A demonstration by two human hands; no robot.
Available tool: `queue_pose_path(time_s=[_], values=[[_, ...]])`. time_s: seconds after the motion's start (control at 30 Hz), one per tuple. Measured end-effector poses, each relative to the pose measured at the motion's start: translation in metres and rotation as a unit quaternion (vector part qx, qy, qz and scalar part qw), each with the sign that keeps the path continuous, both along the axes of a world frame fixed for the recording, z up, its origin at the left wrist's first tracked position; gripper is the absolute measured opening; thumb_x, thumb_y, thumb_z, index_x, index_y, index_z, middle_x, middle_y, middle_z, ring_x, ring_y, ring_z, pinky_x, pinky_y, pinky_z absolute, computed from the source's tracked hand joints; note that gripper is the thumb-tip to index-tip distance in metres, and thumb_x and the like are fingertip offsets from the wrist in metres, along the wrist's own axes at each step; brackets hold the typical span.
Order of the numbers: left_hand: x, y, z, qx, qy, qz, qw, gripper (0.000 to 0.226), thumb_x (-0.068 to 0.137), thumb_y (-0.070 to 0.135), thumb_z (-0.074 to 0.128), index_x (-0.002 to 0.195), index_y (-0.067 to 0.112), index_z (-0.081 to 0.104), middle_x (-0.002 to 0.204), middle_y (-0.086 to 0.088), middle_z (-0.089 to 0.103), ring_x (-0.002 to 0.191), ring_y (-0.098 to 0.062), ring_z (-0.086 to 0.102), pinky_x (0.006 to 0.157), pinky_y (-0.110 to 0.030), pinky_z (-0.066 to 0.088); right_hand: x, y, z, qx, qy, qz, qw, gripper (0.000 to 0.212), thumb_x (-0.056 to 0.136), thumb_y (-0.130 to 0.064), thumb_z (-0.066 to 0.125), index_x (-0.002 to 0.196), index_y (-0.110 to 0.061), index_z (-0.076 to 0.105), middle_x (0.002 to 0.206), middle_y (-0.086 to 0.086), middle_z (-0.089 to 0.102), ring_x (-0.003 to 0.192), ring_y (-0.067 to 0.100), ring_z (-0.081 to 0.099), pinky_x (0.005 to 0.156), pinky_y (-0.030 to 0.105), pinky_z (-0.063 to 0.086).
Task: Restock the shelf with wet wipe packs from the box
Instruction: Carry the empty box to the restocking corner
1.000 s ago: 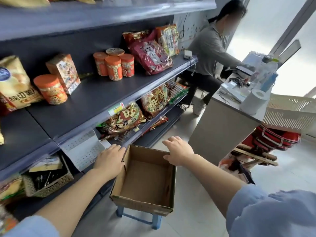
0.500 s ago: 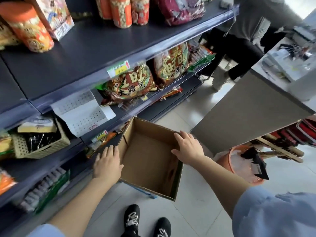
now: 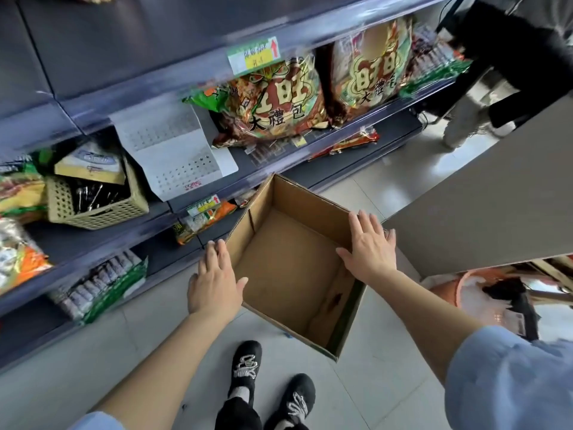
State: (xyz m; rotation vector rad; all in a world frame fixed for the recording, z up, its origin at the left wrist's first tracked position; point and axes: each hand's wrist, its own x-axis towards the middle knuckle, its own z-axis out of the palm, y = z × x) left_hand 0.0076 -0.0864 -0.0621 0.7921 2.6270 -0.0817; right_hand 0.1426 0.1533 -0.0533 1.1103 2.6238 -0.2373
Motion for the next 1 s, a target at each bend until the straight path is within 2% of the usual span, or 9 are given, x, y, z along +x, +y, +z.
queue_pose_path(time_s=[0.2, 0.3, 0.43, 0.67, 0.8, 1.0], values=[[0.004, 0.003, -0.002, -0.003, 0.012, 0.006, 1.000, 0.097, 0.091, 0.053, 0.050, 0.150, 0.004, -0.010, 0.159, -0.015, 0.007, 0.143, -0.028, 0.024, 0.100, -0.037, 0.044, 0.002, 0.001, -0.015, -0.028, 0.003, -0.027, 0.999, 0.084, 0.091, -0.045, 0.057, 0.152, -0.025, 0.003, 0.160, 0.007, 0.004, 0.148, 0.030, 0.001, 0.116, 0.055, 0.021], [0.006, 0.005, -0.002, -0.002, 0.016, 0.013, 1.000, 0.098, 0.090, 0.053, 0.051, 0.150, 0.005, -0.010, 0.158, -0.015, 0.009, 0.141, -0.029, 0.027, 0.097, -0.037, 0.048, 0.005, 0.002, -0.020, -0.023, 0.023, -0.045, 0.998, 0.085, 0.092, -0.042, 0.057, 0.152, -0.026, 0.000, 0.159, 0.010, 0.008, 0.147, 0.031, 0.003, 0.114, 0.051, 0.029], [0.008, 0.010, -0.002, 0.008, 0.008, 0.027, 1.000, 0.098, 0.089, 0.050, 0.055, 0.150, 0.005, -0.007, 0.158, -0.016, 0.012, 0.139, -0.031, 0.028, 0.098, -0.040, 0.047, 0.008, -0.001, -0.021, -0.009, 0.035, -0.051, 0.998, 0.078, 0.093, -0.039, 0.056, 0.151, -0.022, 0.006, 0.153, 0.012, 0.018, 0.143, 0.033, 0.015, 0.108, 0.049, 0.038], [0.012, 0.028, 0.006, 0.014, -0.003, 0.011, 1.000, 0.095, 0.090, 0.047, 0.055, 0.151, 0.006, -0.006, 0.157, -0.016, 0.012, 0.140, -0.033, 0.026, 0.103, -0.041, 0.043, 0.026, -0.008, -0.016, -0.011, 0.041, -0.095, 0.995, 0.073, 0.094, -0.037, 0.053, 0.151, -0.021, 0.011, 0.148, 0.014, 0.025, 0.137, 0.034, 0.023, 0.103, 0.049, 0.039], [0.012, 0.044, 0.019, 0.014, -0.003, -0.031, 0.999, 0.096, 0.091, 0.047, 0.055, 0.151, 0.005, -0.007, 0.157, -0.016, 0.014, 0.141, -0.033, 0.025, 0.106, -0.039, 0.038, 0.042, -0.005, -0.004, -0.005, 0.048, -0.134, 0.990, 0.074, 0.093, -0.038, 0.055, 0.150, -0.021, 0.012, 0.148, 0.014, 0.026, 0.137, 0.033, 0.024, 0.103, 0.050, 0.039], [0.023, 0.085, 0.061, 0.028, 0.001, -0.097, 0.995, 0.095, 0.090, 0.048, 0.055, 0.151, 0.009, -0.006, 0.157, -0.014, 0.014, 0.141, -0.031, 0.025, 0.106, -0.043, 0.041, 0.082, 0.004, 0.035, 0.014, 0.061, -0.217, 0.974, 0.076, 0.092, -0.041, 0.056, 0.150, -0.022, 0.011, 0.150, 0.012, 0.025, 0.138, 0.032, 0.024, 0.104, 0.048, 0.039]])
